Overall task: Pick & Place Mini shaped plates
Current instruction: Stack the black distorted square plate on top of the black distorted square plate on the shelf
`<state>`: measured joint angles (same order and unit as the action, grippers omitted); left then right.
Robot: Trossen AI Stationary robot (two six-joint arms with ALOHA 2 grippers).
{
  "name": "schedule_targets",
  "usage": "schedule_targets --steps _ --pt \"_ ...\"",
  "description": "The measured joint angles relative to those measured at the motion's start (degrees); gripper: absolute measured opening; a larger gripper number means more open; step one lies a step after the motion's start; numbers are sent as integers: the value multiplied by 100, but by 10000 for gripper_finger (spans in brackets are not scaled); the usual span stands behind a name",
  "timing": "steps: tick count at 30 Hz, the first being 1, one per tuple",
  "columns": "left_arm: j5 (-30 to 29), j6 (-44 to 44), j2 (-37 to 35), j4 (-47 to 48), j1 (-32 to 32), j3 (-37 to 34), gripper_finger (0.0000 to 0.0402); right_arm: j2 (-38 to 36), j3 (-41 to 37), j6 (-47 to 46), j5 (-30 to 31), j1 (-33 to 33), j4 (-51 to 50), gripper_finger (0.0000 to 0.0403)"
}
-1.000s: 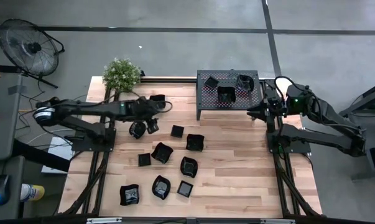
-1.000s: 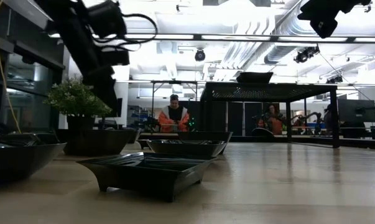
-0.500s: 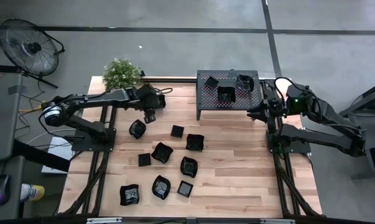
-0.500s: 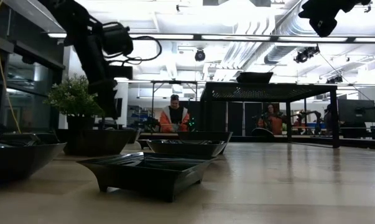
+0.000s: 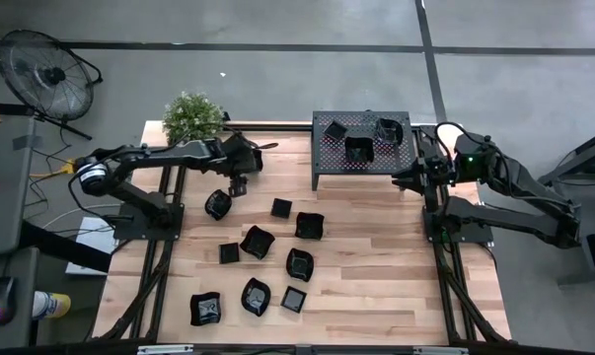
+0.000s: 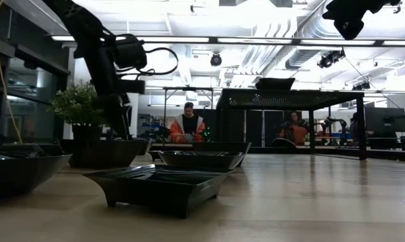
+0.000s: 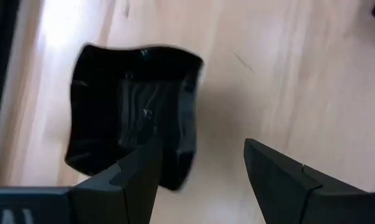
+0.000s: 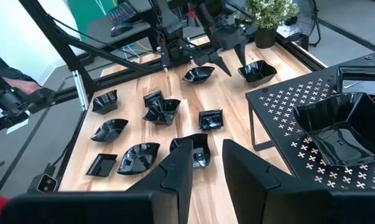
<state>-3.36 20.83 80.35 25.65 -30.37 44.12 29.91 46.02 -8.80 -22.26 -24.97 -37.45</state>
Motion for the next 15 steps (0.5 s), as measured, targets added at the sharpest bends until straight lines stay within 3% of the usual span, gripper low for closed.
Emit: schedule_targets --steps 15 --pt "-94 304 435 -293 0 -2 222 0 0 -137 20 1 0 83"
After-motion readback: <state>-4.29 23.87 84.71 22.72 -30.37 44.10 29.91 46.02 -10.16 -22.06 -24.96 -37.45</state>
